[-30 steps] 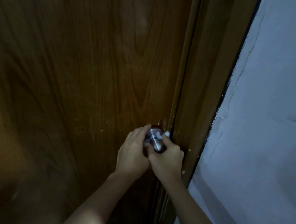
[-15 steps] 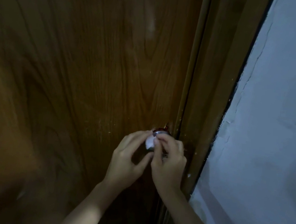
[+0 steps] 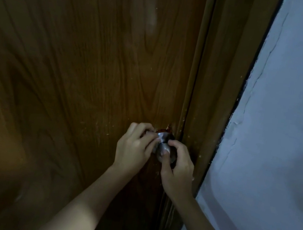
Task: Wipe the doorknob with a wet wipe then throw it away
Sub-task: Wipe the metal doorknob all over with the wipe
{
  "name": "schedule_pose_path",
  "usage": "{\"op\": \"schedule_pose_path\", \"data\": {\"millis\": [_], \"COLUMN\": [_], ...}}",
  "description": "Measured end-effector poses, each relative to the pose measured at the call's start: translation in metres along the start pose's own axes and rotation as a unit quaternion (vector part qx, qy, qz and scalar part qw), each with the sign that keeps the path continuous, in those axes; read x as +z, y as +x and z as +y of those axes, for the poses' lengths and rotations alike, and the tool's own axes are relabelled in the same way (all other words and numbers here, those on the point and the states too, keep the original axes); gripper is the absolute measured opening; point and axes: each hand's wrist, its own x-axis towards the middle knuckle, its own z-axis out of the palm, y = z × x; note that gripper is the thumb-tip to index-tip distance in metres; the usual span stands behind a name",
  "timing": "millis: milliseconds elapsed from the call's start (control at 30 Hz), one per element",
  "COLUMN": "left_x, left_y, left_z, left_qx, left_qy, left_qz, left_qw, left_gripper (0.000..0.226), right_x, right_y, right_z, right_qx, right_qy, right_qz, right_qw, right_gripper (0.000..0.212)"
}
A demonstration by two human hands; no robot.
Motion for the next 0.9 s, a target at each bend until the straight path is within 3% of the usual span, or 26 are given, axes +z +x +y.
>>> {"op": "schedule_pose_path", "data": {"millis": [167, 367, 567, 700, 767, 900], "left_x": [0.01, 0.011, 0.015, 0.007, 0.002, 0.009], "left_y": [0.006, -0.011, -0.032, -0.023, -0.013, -0.009], "left_z": [-0.007, -0.016, -0.02, -0.022, -0.023, -0.018], "left_qx": [0.116, 0.14, 0.095, 0.076, 0.064, 0.05], "left_qy": [0.032, 0.038, 0.023, -0.006, -0.01, -0.013], "left_qz": [-0.032, -0.052, -0.112, -0.055, -0.027, -0.04], "left_qw": [0.992, 0.988, 0.989, 0.996, 0.997, 0.998], "left_gripper": [0.015, 0.021, 0.017, 0.006, 0.015, 0.018], "right_x": [0.0, -0.001, 0.001, -0.003, -0.003, -0.001], "right_y": [0.001, 0.002, 0.001, 0.003, 0.003, 0.003], "right_z": [0.002, 0.004, 0.004, 0.004, 0.004, 0.003], "right_qx": [-0.013, -0.025, -0.021, -0.029, -0.03, -0.027], "right_qy": [0.002, 0.01, 0.002, 0.002, 0.005, 0.012], "right_qz": [-0.005, -0.004, -0.004, -0.01, -0.008, 0.002], "right_qw": [1.0, 1.0, 1.0, 1.0, 1.0, 1.0], "right_gripper": [0.029, 0.025, 0.026, 0.028, 0.028, 0.029]}}
